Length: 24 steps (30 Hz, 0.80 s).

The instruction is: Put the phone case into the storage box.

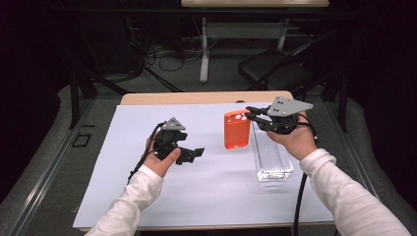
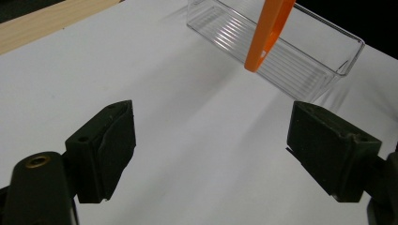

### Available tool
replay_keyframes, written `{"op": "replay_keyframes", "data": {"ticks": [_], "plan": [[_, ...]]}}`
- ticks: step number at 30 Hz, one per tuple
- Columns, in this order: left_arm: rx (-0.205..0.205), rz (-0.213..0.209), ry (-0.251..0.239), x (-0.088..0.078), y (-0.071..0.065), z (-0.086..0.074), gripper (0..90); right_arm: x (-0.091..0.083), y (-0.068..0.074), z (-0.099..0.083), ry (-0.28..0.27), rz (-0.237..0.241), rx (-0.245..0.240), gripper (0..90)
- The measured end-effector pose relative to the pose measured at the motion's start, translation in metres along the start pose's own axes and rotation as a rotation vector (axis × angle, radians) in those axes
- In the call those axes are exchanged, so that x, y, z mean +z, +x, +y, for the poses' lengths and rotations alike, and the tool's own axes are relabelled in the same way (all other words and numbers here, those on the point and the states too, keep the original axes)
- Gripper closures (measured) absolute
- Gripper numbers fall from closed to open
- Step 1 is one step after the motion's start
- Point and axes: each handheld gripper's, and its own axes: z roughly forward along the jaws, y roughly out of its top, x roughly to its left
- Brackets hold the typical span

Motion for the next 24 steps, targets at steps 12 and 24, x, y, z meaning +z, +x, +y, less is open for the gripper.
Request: {"op": "replay_keyframes", "data": {"ticks": [12, 24], "plan": [[-0.018, 0.003, -0.006, -0.002, 0.004, -0.001, 16.2, 0.003, -0.030, -0.010, 0.033, -0.050, 0.011, 80.7], [-0.024, 0.007, -0.004, -0.004, 0.006, -0.002, 16.2, 0.000, -0.057, -0.020, 0.058, -0.120, 0.022, 80.7]]}}
